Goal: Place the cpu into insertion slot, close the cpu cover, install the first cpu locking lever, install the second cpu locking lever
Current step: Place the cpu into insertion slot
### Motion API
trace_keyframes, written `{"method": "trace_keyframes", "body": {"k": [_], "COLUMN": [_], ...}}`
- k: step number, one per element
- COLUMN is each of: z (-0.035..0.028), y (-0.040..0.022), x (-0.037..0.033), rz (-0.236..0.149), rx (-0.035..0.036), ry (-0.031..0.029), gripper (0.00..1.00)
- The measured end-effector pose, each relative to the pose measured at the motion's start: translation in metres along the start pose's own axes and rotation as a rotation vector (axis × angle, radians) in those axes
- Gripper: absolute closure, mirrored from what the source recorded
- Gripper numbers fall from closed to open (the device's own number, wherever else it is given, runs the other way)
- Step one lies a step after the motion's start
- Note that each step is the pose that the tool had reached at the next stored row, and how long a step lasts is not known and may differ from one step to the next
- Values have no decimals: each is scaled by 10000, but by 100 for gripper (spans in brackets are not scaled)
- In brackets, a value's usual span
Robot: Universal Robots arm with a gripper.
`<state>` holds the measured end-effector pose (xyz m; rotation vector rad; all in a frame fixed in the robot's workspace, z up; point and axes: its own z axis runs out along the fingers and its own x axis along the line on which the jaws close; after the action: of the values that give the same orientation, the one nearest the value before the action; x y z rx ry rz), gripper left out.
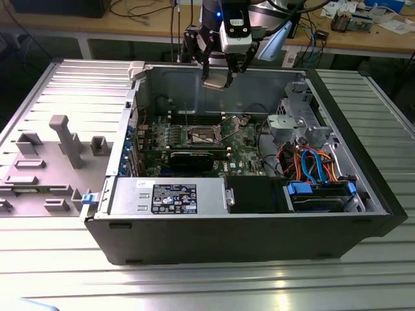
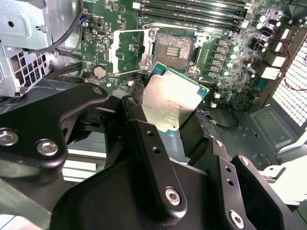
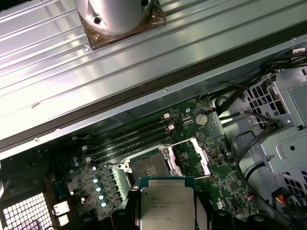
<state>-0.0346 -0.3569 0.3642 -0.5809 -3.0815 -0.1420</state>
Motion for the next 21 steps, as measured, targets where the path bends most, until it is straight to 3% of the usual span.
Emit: {"method": "trace_keyframes", "body": {"k": [9, 21], "z": [0, 2], "y": [0, 0], "x": [0, 0], "rz": [79, 962], "rx": [-2, -19], "ry": [-7, -85], "gripper": [45, 45]}}
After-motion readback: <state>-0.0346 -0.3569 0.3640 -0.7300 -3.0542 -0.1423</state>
